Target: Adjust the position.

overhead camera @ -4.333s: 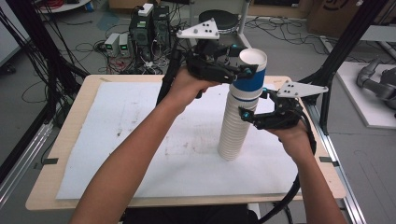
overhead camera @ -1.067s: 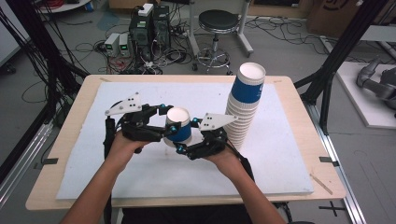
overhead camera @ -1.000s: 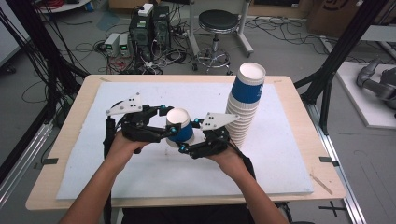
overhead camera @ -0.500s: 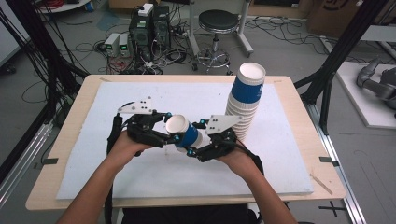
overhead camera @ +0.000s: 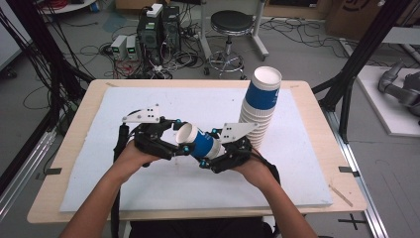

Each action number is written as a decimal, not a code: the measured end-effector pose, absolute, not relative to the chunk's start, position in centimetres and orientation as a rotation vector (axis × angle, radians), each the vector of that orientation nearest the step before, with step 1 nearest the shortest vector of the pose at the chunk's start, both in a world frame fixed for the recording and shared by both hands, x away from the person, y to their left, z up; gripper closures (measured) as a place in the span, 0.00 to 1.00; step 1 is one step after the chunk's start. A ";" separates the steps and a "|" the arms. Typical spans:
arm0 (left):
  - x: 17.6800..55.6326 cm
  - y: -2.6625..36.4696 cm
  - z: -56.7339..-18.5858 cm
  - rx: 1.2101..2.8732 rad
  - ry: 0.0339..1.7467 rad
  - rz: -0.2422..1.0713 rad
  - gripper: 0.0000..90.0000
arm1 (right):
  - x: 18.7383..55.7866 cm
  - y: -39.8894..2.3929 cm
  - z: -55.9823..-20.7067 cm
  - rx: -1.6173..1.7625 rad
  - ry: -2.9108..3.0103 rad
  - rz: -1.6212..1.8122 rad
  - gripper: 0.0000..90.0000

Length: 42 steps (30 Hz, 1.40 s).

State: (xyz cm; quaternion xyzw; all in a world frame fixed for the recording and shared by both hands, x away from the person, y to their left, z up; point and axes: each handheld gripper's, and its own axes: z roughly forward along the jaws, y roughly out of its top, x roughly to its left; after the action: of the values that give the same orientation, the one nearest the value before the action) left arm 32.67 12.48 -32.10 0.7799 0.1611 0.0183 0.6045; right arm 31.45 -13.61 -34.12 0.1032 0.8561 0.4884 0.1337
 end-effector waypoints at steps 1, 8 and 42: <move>32.7 12.4 -32.2 1.820 0.365 0.039 0.24 | 31.4 -13.6 -34.1 0.297 2.487 1.404 0.26; 33.0 13.0 -32.6 1.781 0.329 -0.024 0.32 | 31.2 -13.7 -34.1 0.259 2.456 1.419 0.21; 32.5 13.9 -33.8 1.692 0.220 -0.122 0.32 | 30.8 -14.9 -35.1 0.296 2.504 1.577 0.16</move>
State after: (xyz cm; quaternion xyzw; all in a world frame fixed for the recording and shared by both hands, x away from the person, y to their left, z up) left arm 32.49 13.91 -33.82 0.7467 0.0971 -0.0539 0.6559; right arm 30.76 -14.86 -35.11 0.0992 0.8390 0.5284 0.0839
